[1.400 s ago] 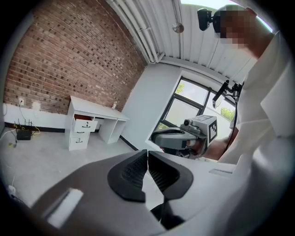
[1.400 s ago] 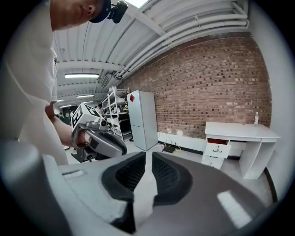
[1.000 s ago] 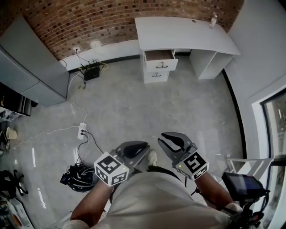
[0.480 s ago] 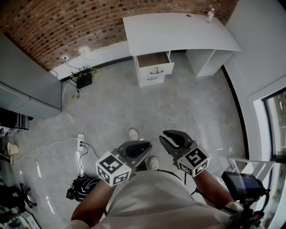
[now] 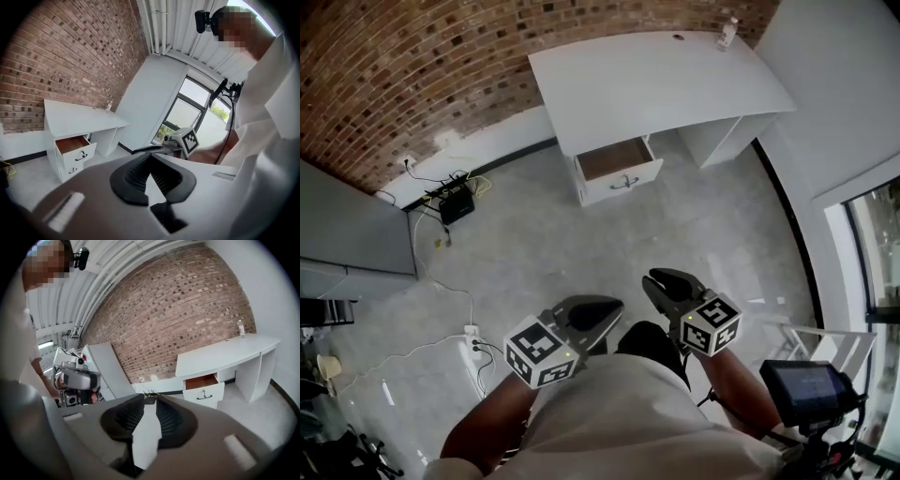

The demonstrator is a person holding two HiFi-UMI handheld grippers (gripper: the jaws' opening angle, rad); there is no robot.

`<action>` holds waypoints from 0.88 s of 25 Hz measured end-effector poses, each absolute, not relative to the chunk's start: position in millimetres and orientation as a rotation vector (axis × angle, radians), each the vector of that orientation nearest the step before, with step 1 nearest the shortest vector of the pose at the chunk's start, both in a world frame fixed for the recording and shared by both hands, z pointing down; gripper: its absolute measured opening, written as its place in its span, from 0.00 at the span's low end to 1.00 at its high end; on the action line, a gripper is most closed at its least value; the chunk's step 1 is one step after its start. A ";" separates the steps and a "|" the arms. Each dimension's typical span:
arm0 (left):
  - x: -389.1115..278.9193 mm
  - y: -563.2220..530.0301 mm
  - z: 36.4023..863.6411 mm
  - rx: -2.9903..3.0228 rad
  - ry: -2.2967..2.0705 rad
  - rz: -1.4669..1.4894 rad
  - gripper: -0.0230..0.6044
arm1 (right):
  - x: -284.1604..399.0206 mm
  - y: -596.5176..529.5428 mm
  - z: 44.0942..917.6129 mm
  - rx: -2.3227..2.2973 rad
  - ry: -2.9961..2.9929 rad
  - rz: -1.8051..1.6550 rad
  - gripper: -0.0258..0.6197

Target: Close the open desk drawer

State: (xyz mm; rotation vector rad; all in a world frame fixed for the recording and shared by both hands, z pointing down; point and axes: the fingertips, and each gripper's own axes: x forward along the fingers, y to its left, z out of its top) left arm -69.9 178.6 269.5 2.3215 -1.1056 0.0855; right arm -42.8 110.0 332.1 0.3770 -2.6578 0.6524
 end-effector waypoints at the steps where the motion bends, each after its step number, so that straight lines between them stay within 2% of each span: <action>1: -79.6 171.4 274.7 2.325 -1.079 0.101 0.04 | -51.9 96.9 337.9 0.411 -2.653 0.685 0.17; 9: -131.7 117.7 297.3 2.305 -1.000 0.154 0.04 | -103.6 15.8 407.1 0.570 -2.525 1.072 0.15; 12: -137.8 90.3 305.7 2.302 -0.971 0.193 0.04 | -114.4 -22.9 445.5 0.612 -2.455 1.300 0.14; 22: -142.8 -16.2 351.0 2.313 -0.852 0.374 0.04 | -139.0 -139.6 591.1 0.762 -2.270 1.685 0.14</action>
